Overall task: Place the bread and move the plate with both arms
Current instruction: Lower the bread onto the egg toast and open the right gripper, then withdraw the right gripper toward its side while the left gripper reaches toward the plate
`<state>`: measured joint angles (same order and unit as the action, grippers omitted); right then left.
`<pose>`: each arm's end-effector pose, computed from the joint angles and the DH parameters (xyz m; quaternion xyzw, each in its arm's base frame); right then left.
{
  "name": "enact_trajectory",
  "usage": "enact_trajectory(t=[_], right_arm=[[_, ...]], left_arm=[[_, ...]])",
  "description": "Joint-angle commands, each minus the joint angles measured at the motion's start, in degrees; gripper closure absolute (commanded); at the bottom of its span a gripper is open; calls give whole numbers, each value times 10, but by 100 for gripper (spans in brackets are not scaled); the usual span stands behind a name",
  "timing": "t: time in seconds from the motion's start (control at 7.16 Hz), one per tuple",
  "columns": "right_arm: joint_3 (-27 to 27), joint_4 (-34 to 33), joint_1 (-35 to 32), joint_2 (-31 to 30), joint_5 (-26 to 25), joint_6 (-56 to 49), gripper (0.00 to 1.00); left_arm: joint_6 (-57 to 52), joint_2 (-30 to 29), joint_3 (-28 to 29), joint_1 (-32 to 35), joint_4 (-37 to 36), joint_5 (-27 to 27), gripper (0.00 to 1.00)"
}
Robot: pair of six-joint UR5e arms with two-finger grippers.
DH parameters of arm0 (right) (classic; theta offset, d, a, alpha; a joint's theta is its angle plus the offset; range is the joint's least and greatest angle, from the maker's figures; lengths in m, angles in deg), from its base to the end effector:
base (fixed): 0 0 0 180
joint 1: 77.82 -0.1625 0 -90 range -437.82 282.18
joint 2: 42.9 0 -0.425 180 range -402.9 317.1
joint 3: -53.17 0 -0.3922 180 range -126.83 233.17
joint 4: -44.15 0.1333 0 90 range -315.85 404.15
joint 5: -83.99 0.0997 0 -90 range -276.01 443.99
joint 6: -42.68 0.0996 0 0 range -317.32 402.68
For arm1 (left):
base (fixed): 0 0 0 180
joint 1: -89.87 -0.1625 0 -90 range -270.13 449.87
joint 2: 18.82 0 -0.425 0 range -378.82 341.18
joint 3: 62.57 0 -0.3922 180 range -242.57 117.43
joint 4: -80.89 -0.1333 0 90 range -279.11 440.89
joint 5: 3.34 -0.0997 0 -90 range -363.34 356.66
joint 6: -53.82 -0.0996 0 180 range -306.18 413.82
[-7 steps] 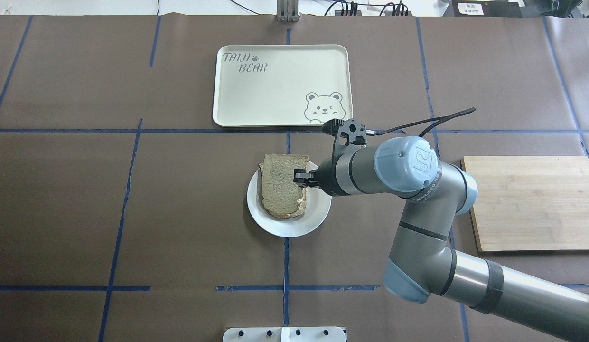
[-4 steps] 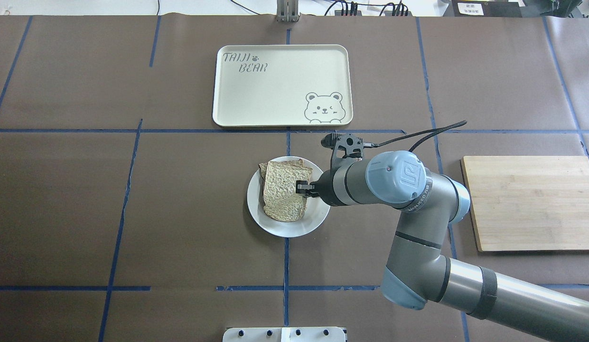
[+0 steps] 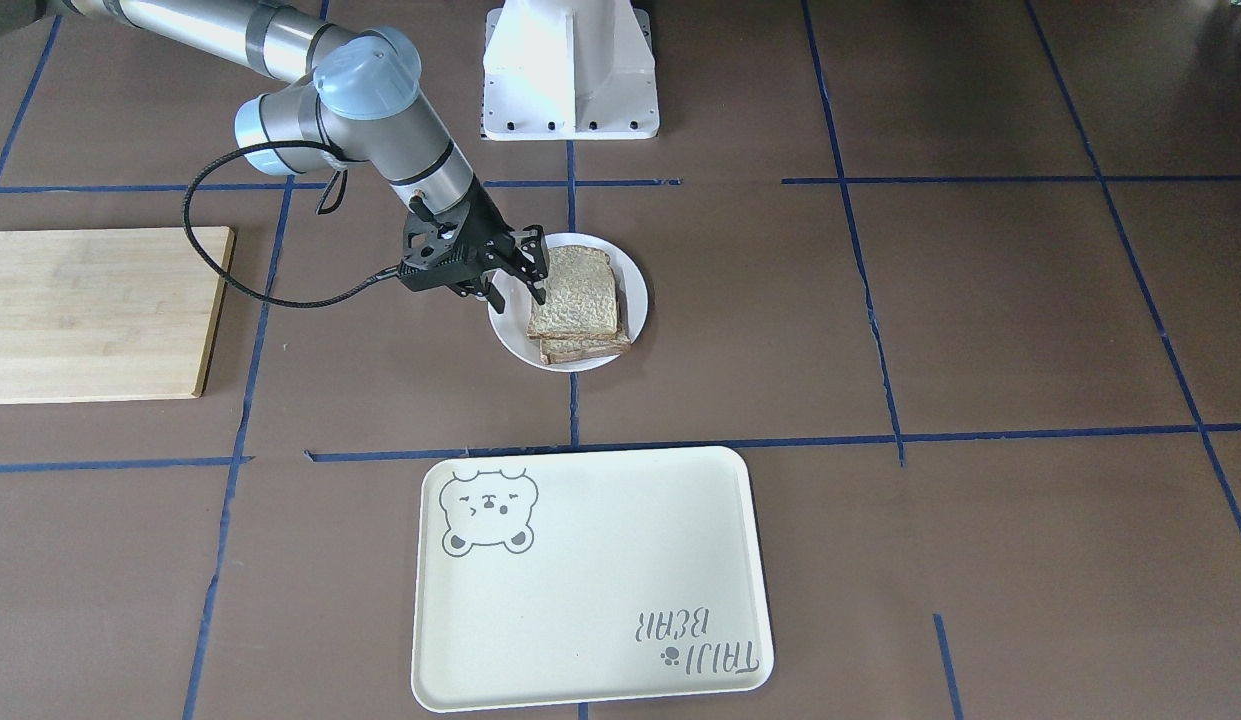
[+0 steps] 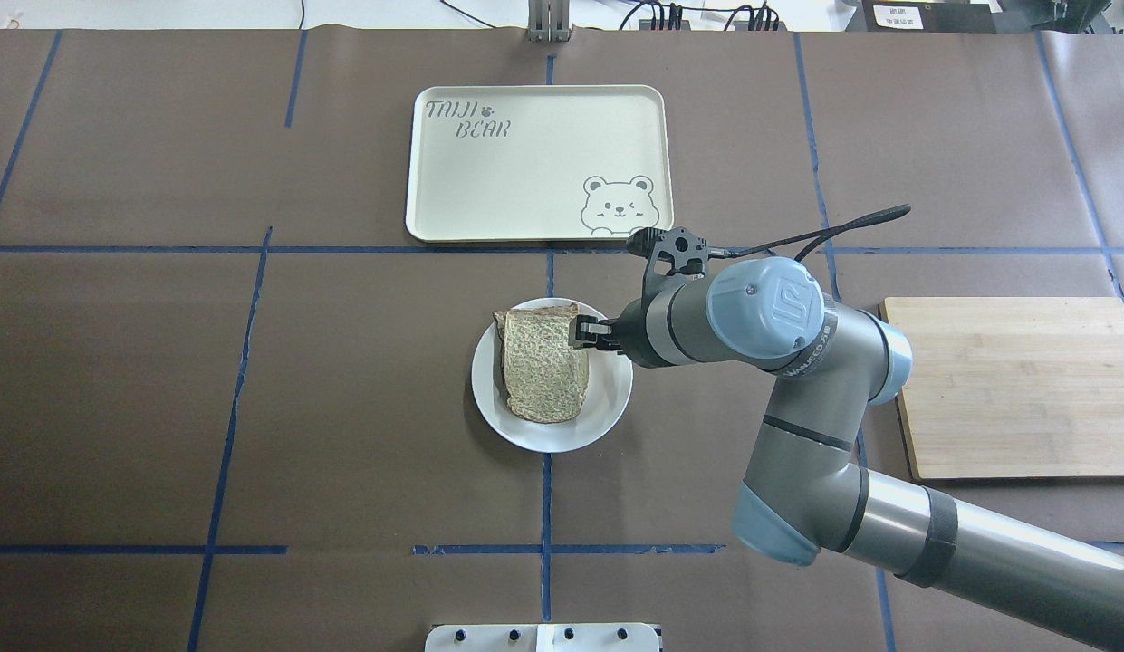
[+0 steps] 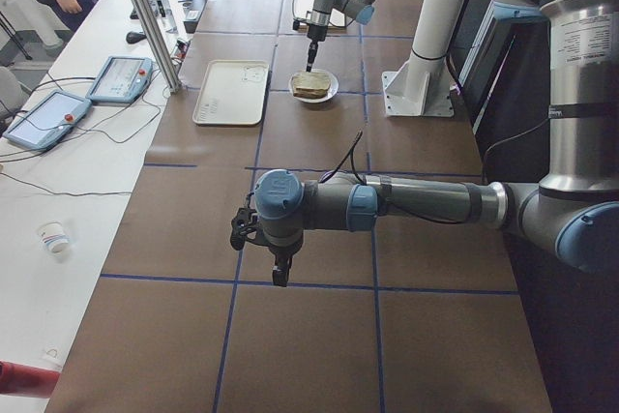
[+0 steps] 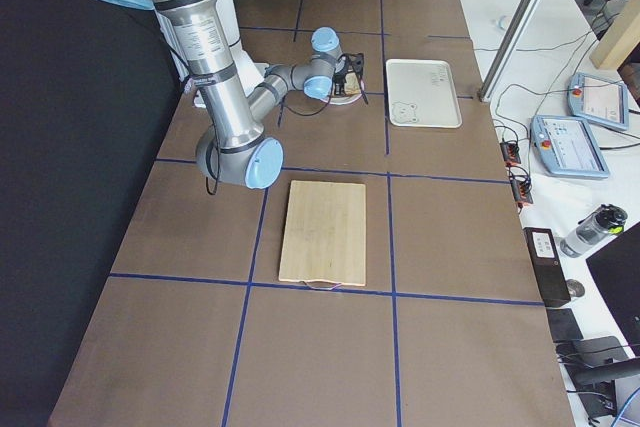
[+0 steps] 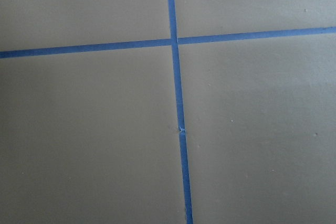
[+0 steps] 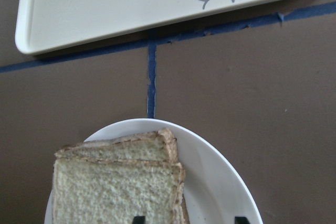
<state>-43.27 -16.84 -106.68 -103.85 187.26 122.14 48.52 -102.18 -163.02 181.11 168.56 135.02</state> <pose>-0.5213 -0.4134 0.2581 0.0867 -0.5320 0.0729 0.8392 -0.0685 -0.4422 0.6222 0.0351 0.4082 0.0376 0.9114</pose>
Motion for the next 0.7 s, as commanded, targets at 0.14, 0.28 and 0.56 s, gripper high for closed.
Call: enact_trajectory(t=[0.14,0.28,0.56], right_arm=[[-59,-192,-70,6,64,-59,0],[-82,-282,-90,4,64,-128,0],[-127,-398,-158,-5,98,-266,0]], left_arm=[[98,-6,-3,-34,79,55,0],[182,-7,-4,-60,143,84,0],[422,-22,-3,-140,317,79,0]])
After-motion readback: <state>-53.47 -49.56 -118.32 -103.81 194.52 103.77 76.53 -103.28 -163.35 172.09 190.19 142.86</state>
